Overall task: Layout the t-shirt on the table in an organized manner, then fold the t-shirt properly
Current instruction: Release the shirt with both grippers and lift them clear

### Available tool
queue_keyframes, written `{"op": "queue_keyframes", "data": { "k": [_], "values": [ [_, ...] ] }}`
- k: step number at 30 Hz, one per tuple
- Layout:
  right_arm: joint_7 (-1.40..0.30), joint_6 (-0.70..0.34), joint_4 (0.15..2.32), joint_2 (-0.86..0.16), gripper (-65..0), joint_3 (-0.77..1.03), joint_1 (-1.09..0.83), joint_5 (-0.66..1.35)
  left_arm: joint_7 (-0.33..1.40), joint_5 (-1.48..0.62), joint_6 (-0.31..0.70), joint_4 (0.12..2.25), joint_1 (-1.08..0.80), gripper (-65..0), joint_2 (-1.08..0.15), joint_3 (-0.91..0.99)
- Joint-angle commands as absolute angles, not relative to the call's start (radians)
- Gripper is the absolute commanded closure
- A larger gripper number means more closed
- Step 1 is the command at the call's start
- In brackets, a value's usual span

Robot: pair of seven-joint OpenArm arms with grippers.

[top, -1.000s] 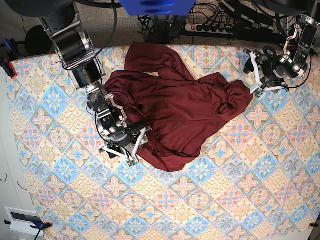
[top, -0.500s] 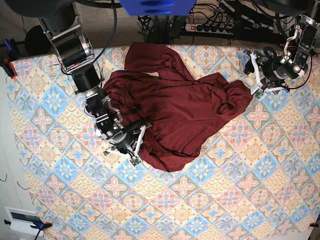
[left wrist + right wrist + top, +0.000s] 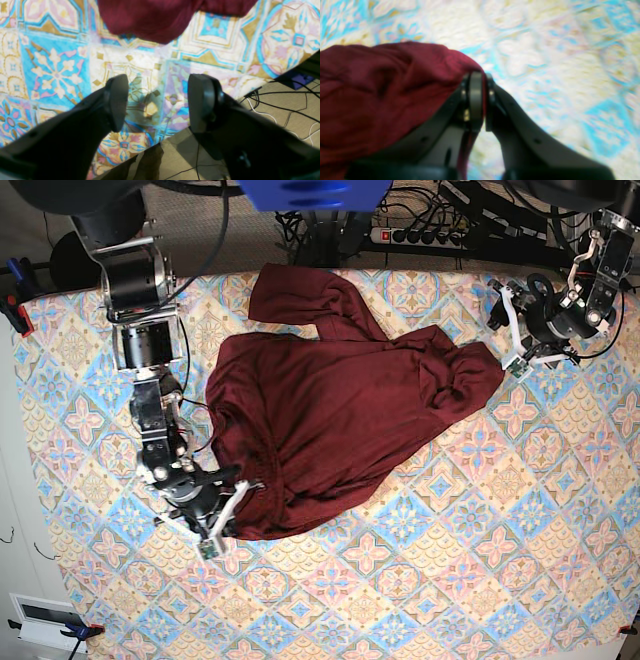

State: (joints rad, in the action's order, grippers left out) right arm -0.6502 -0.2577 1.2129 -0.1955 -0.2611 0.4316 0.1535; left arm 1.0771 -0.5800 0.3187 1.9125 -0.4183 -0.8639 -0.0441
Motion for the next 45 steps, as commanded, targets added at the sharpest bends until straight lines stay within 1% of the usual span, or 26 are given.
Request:
{"op": "queue_keyframes", "data": {
  "k": [1,6,14,17,20,22,24,26,28,29,33,38,41,45],
  "values": [
    [-0.631,-0.255,1.244,-0.211,-0.5,-0.240,0.460,0.154,1.067,-0.582,0.315,1.923,-0.412,-37.0,-0.885,-0.030],
    [-0.631,-0.262,1.313,-0.231,-0.4,-0.185,0.458,0.157,1.067,-0.587,0.315,1.926,-0.386,-37.0,-0.874,0.004],
    [-0.633,-0.364,1.414,-0.268,-0.4,-0.165,0.456,0.159,1.069,-0.584,0.317,1.926,-0.366,-37.0,-0.722,0.311],
    [-0.633,-0.429,1.426,-0.263,-0.3,-0.170,0.455,0.159,1.076,-0.581,0.317,1.922,-0.282,-37.0,-0.674,0.340],
    [-0.631,-0.447,1.400,-0.262,-1.1,-0.171,0.440,0.157,1.076,-0.581,0.317,1.920,-0.239,-37.0,-0.662,0.334],
    [-0.630,-0.446,1.354,-0.251,-4.6,-0.179,0.440,0.154,1.076,-0.582,0.317,1.922,-0.231,-37.0,-0.639,0.334],
    [-0.631,-0.441,1.307,-0.225,-11.8,-0.193,0.440,0.139,1.079,-0.579,0.317,1.922,-0.185,-37.0,-0.608,0.321],
    [-0.645,-0.410,1.300,-0.222,-20.1,-0.194,0.438,0.097,1.096,-0.579,0.317,1.922,-0.171,-37.0,-0.601,0.289],
    [-0.685,-0.384,1.323,-0.222,-25.8,-0.191,0.438,0.076,1.119,-0.579,0.317,1.922,-0.160,-37.0,-0.596,0.269],
    [-0.708,-0.380,1.342,-0.222,-27.3,-0.189,0.437,0.076,1.124,-0.579,0.317,1.922,-0.153,-37.0,-0.595,0.259],
    [-0.763,-0.380,1.428,-0.249,-27.8,-0.159,0.352,0.077,1.125,-0.579,0.317,1.917,-0.143,-37.0,-0.595,0.217],
    [-0.816,-0.380,1.511,-0.252,-27.9,-0.105,0.245,0.079,1.129,-0.579,0.317,1.914,-0.110,-37.0,-0.595,0.165],
    [-0.822,-0.380,1.538,-0.252,-28.0,-0.099,0.168,0.077,1.129,-0.579,0.317,1.914,-0.110,-37.0,-0.596,0.163],
    [-0.817,-0.380,1.531,-0.252,-27.9,-0.099,0.114,0.077,1.129,-0.579,0.317,1.914,-0.110,-37.0,-0.601,0.163]
  ]
}}
